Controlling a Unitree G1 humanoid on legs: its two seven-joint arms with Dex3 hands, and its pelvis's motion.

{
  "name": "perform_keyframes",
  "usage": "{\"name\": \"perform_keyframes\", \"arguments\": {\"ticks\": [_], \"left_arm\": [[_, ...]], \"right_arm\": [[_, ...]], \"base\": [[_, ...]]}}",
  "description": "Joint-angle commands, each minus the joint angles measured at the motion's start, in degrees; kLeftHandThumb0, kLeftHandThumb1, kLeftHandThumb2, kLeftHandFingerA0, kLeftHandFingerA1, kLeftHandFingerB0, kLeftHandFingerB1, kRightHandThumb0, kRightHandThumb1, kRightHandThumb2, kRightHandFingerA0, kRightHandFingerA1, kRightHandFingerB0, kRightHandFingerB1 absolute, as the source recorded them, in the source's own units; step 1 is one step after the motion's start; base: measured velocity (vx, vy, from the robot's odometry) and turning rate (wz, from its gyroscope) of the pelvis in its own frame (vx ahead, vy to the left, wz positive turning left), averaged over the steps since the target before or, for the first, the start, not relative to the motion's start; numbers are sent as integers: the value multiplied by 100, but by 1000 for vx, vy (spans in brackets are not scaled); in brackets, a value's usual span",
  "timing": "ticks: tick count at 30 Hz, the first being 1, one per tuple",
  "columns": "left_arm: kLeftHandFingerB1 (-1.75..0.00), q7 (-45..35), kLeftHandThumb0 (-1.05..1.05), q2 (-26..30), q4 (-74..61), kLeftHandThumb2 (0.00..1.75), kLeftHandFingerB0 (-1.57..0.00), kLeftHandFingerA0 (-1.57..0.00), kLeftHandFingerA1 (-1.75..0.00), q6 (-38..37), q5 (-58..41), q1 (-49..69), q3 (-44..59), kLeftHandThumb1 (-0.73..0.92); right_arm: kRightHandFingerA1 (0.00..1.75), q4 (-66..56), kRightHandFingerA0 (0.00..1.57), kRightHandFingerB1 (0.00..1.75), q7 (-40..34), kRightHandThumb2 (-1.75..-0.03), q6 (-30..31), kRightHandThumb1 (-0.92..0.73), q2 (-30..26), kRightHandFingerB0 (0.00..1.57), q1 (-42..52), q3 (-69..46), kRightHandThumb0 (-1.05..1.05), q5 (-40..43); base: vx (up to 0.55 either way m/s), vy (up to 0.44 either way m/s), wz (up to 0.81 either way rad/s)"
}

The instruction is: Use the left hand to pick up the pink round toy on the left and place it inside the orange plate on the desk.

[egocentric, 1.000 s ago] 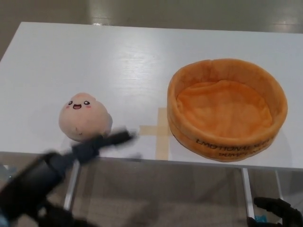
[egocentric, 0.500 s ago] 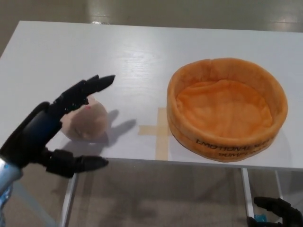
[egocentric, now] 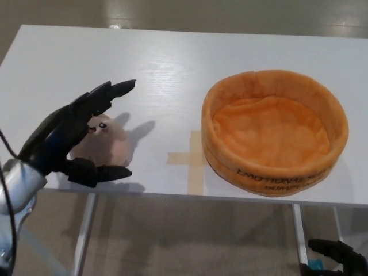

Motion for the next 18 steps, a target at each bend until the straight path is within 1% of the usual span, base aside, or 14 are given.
{"name": "perform_keyframes", "arguments": {"ticks": [1, 2, 3, 4, 7, 8, 9, 12, 13, 14, 15, 16, 17, 18], "left_arm": [[-32, 1361, -28, 0, 1181, 65, -10, 0, -8, -74, 1097, -505, -427, 36], [-27, 1410, -25, -10, 1294, 54, -12, 0, -10, -95, 1099, -545, -456, 42], [-27, 1479, -25, -13, 1430, 54, -12, 0, -10, -141, 1100, -595, -497, 42], [-33, 1511, -29, -30, 1547, 66, -9, 0, -10, -146, 1099, -639, -527, 37], [-33, 1688, -29, -70, 1951, 66, -8, 0, -10, -197, 1121, -773, -663, 37], [-33, 1749, -30, -85, 2101, 66, -9, 0, -11, -173, 1151, -818, -720, 37], [-33, 1788, -30, -92, 2242, 66, -11, 0, -11, -168, 1166, -867, -774, 39], [-33, 1874, -30, -102, 2526, 66, -11, 0, -12, -232, 1153, -980, -878, 39], [-28, 1929, -27, -103, 2610, 54, -16, 0, -20, -247, 1172, -1009, -919, 46], [-28, 1976, -27, -101, 2676, 54, -16, 0, -20, -261, 1187, -1033, -953, 46], [-31, 2046, -33, -110, 2780, 61, -14, -11, -34, -248, 1194, -1058, -996, 47], [-31, 2062, -33, -112, 2805, 61, -14, -11, -34, -247, 1192, -1064, -1005, 47], [-31, 1909, -26, -131, 2881, 58, -29, -36, -34, -227, 1073, -1087, -983, 61], [-33, 1814, -22, -152, 2939, 60, -38, -59, -43, -236, 970, -1100, -946, 67]], "right_arm": [[86, 55, 56, 72, -35, -90, -53, -31, 20, 50, 52, -9, -22, 12], [87, 56, 57, 71, -38, -90, -50, -31, 20, 49, 53, -6, -22, 9], [87, 56, 57, 71, -46, -90, -44, -31, 19, 49, 53, -1, -22, 3], [95, 56, 52, 72, -54, -84, -47, -34, 27, 51, 52, -5, -16, 6], [87, 57, 57, 72, -92, -90, -64, -32, 26, 49, 62, 47, -20, -51], [88, 54, 58, 72, -56, -92, -96, -31, 29, 49, 74, 24, -21, -24], [96, 55, 52, 72, -38, -85, -97, -34, 34, 50, 74, 4, -18, 1], [97, 54, 53, 73, -42, -87, -98, -33, 30, 50, 68, 8, -19, -4], [87, 53, 57, 72, -34, -92, -90, -30, 29, 49, 63, 2, -23, 4], [87, 52, 57, 72, -27, -92, -83, -30, 29, 49, 60, -4, -23, 11], [86, 54, 56, 71, -46, -90, -57, -31, 22, 49, 50, 21, -23, -17], [86, 55, 56, 71, -53, -90, -52, -31, 19, 49, 48, 29, -23, -27], [87, 58, 56, 73, -39, -91, -76, -30, 22, 50, 49, 13, -22, -9], [87, 59, 57, 72, -34, -92, -69, -30, 23, 49, 47, 8, -23, -3]], "base": [[0, 0, 0], [0, 0, 0], [0, 0, 0], [0, 0, 0], [0, 0, 0], [0, 0, 0], [0, 0, 0], [0, 0, 0], [0, 0, 0], [0, 0, 0], [0, 0, 0], [0, 0, 0], [0, 0, 0], [0, 0, 0]]}}
